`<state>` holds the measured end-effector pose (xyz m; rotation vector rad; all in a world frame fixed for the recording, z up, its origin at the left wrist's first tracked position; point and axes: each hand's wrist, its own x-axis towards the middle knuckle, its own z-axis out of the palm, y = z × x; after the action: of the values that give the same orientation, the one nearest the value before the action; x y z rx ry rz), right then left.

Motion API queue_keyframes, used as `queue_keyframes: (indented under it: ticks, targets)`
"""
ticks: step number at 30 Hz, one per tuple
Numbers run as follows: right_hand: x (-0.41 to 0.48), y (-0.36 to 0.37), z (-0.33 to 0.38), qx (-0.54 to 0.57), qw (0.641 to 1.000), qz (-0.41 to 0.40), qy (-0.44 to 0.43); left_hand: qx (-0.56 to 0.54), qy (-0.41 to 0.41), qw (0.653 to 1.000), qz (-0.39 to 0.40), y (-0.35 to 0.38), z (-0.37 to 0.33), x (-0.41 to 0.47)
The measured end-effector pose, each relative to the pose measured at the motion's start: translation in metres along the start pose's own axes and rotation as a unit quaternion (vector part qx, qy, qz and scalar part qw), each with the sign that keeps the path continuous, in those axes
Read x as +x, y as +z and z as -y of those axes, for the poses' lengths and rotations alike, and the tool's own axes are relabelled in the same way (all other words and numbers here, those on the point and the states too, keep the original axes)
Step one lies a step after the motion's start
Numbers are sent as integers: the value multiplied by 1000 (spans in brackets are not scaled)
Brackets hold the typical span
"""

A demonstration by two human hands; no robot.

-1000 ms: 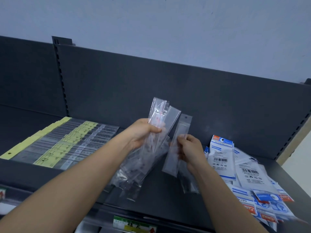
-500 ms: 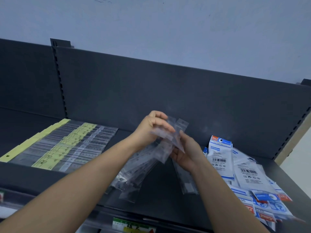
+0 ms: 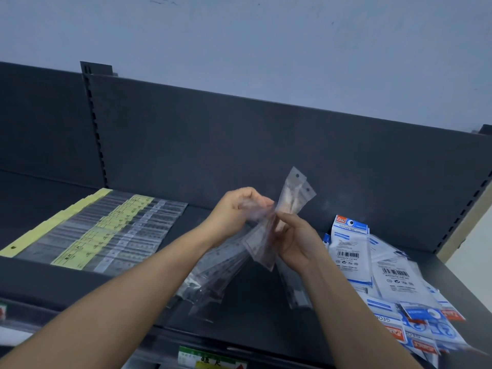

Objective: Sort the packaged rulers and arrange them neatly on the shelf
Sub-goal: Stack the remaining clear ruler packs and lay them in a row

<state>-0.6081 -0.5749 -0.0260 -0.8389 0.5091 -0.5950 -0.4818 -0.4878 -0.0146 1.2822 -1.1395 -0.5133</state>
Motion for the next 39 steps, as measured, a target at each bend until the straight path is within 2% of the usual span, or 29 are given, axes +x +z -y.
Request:
queue_keyframes:
  ticks: [3,5,7,10,12,14,16,20,23,28,32,39]
  targets:
    - [-1,2,-3,16,999,-9,43,50,7,998,27,0,2,-1]
    - [3,-1,-5,10,1000,0,28,35,0,999,30,0,2,-2]
    - [3,-3,-6,-23,1000,-2,-7,16,1,1000,-3,1,1,-2]
    - [0,0,-5,-61,997,-6,-40,71,11,995,-71,2,6,2]
    - [-1,0,-5,-71,996,-20,-54,64,-69,993,-65,2,6,4]
    - [-2,-1,-4,-80,995,-23,-61,2,-161,987,-19,0,5,3]
    - [-3,-1,-4,-101,992,-26,-68,-22,-186,982,5,0,3,-1]
    - [-6,-1,-3,-128,988,-36,-79,-41,-191,980,-31,1,7,-1]
    - [-9,0,-2,-136,987,-38,-83,-53,-188,980,-27,0,8,-1]
    - [-10,2,0,-125,987,-41,-90,-163,-200,966,6,-1,3,-4]
    - [-7,-1,0,-111,987,-59,-97,-182,-179,966,-33,-4,4,-4]
    - [-4,0,2,-128,986,-86,-62,-57,-79,994,-49,-2,-5,1]
